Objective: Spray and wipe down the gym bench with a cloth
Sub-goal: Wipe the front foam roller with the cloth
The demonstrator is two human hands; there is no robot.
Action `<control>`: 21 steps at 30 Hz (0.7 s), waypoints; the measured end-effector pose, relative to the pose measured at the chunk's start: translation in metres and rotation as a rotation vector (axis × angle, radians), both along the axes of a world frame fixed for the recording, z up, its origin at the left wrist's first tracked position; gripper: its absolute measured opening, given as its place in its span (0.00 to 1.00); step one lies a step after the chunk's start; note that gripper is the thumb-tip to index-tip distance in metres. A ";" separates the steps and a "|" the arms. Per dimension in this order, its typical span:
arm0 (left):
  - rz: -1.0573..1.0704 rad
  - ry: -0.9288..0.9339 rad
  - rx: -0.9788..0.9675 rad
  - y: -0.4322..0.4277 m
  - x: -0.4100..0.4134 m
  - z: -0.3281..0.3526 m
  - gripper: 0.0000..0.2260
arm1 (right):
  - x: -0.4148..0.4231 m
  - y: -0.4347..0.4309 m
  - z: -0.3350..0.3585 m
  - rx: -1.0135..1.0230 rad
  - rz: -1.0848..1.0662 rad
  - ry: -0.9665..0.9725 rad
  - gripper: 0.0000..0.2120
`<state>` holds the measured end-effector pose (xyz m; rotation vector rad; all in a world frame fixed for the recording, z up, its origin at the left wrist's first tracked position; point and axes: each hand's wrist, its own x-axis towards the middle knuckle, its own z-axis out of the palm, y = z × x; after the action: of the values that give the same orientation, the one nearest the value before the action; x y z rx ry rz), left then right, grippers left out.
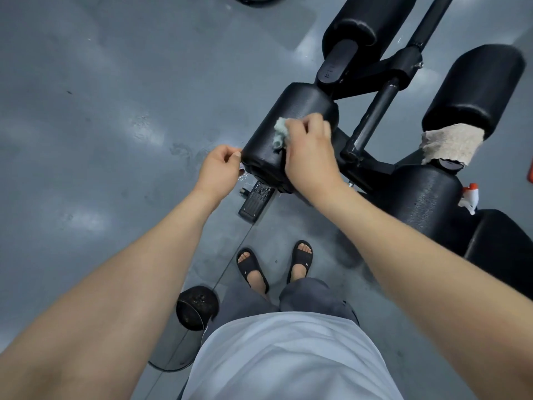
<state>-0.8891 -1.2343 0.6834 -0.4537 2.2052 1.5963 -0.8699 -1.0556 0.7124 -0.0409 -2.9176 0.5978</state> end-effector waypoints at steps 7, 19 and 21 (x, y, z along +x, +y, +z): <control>-0.142 0.251 -0.256 0.002 0.010 0.005 0.06 | -0.032 0.012 0.010 0.061 -0.075 -0.079 0.15; -0.249 0.578 -0.281 0.011 0.036 0.012 0.07 | 0.028 -0.017 0.004 -0.089 0.104 -0.035 0.16; -0.221 0.557 -0.254 0.006 0.033 0.016 0.07 | 0.029 -0.011 0.006 -0.093 0.131 -0.022 0.14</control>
<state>-0.8559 -1.2283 0.6993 0.1992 2.7639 1.4516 -0.8411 -1.0671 0.7180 0.1345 -2.9287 0.7583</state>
